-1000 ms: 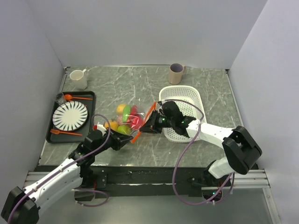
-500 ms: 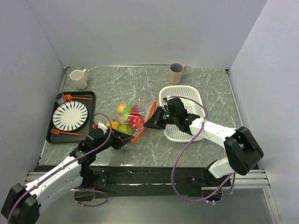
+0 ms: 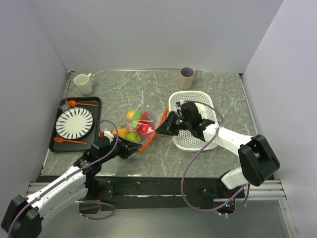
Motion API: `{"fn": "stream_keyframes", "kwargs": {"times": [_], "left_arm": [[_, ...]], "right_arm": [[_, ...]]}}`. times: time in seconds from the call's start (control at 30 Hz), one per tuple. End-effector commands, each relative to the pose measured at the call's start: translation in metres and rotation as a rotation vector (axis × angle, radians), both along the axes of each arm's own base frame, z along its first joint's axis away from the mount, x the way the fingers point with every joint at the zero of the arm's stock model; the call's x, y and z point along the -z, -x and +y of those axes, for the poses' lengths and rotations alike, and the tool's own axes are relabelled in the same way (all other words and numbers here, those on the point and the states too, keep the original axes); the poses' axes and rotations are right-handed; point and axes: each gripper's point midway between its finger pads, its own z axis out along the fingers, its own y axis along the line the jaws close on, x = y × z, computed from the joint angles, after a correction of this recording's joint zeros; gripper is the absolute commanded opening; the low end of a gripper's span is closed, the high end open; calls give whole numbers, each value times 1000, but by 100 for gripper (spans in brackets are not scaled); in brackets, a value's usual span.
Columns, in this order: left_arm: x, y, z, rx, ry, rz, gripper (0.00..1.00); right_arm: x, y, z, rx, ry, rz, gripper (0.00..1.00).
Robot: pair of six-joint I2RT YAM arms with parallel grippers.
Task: Place the food in the zip-top bag and seal the zipper
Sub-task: Zip the zipper food storage bag at the center of the board.
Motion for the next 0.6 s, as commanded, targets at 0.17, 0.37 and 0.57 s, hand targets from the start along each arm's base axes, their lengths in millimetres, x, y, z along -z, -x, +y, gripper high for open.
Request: {"fn": "stream_keyframes", "kwargs": {"times": [0.17, 0.37, 0.57], "left_arm": [[-13, 2, -3, 27, 8, -36, 1], [-11, 3, -2, 27, 8, -32, 1], [-11, 4, -1, 21, 15, -33, 1]], "right_arm": [[-26, -43, -14, 54, 0, -113, 18], [-22, -51, -18, 58, 13, -110, 18], [-18, -59, -21, 57, 17, -111, 18]]}}
